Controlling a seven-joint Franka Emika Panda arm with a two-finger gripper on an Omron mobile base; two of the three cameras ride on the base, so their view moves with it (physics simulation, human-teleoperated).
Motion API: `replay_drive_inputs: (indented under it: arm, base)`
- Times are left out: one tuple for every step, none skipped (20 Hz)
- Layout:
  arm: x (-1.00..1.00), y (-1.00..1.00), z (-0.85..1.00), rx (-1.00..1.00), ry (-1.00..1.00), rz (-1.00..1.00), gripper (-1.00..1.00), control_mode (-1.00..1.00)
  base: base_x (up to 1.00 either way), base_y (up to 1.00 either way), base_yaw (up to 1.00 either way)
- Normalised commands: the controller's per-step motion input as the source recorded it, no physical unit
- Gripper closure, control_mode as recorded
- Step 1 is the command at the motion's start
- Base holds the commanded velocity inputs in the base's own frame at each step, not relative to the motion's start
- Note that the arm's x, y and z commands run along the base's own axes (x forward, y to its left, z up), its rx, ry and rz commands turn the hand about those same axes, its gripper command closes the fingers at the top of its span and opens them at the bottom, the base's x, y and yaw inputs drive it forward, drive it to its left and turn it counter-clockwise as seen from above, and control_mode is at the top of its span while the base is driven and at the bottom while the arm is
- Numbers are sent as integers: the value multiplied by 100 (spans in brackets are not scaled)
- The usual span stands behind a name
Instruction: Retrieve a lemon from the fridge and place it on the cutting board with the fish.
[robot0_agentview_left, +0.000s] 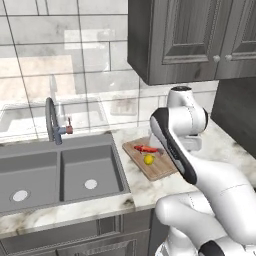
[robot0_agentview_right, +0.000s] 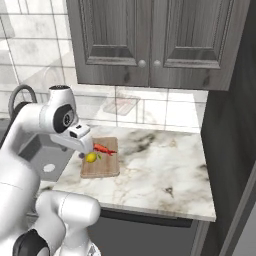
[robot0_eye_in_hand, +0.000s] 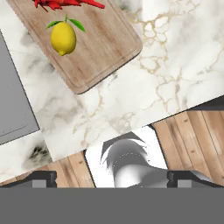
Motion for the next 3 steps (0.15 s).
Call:
replay_drive_inputs:
  arm:
    - [-23, -15, 20, 0, 0, 1, -100, -100]
    - [-22, -16, 24, 0, 0, 1, -100, -100]
    - [-19, -16, 23, -1, 0, 1, -100, -100]
  base:
    - [0, 0, 0]
    - [0, 0, 0]
    - [0, 0, 0]
